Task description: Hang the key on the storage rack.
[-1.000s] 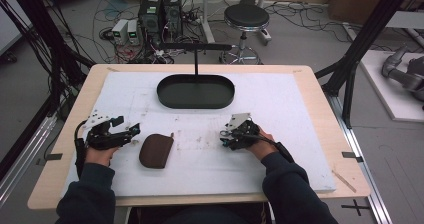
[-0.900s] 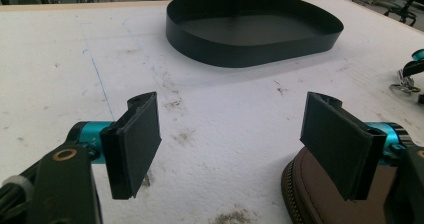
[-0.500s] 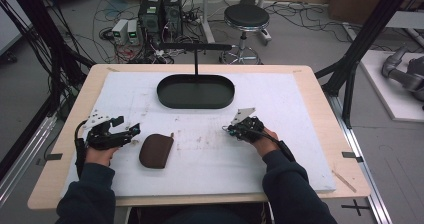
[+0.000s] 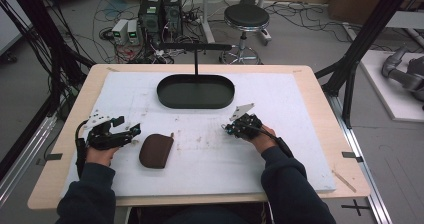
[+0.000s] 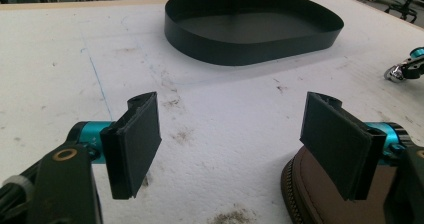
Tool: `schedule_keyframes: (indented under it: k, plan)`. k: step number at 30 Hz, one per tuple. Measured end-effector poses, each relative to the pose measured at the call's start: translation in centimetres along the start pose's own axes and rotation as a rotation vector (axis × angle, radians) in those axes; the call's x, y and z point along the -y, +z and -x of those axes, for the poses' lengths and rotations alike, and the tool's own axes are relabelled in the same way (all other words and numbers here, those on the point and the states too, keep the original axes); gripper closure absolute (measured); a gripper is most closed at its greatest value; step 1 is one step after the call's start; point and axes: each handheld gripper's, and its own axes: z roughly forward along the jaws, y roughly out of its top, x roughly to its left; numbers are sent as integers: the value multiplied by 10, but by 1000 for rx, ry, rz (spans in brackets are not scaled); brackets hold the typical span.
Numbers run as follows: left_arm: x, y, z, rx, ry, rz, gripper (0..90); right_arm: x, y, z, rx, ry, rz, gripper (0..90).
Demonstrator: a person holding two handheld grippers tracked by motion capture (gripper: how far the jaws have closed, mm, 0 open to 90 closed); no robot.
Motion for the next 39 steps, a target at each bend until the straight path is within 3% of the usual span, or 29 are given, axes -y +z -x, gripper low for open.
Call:
schedule_keyframes:
  k: [1, 4, 8, 9, 15, 17, 22, 25, 34, 39]
  plan:
    - [0, 0, 0, -1, 1, -2, 237, 0, 0, 1, -5, 36, -4, 898]
    - [0, 0, 0, 0, 0, 0, 238, 0, -1, 1, -3, 45, -7, 900]
    - [0, 0, 0, 0, -1, 0, 237, -1, -7, 7, -8, 87, 42, 900]
    - [0, 1, 0, 0, 2, -2, 238, -3, -13, 13, -16, 116, 85, 900]
    - [0, 1, 0, 2, 1, -4, 239, -21, -30, 25, -4, 126, 168, 900]
    - [0, 1, 0, 1, 1, -3, 239, -37, -36, 33, 23, 116, 205, 900]
    - [0, 0, -1, 2, -1, -1, 239, -58, -41, 46, 62, 107, 240, 900]
    - [0, 1, -1, 4, -4, 0, 239, -78, -48, 62, 118, 112, 276, 900]
    - [0, 0, -2, 6, -8, 5, 239, -104, -54, 98, 211, 134, 351, 900]
    - [0, 0, -4, 4, -12, 4, 239, -116, -47, 115, 248, 137, 341, 900]
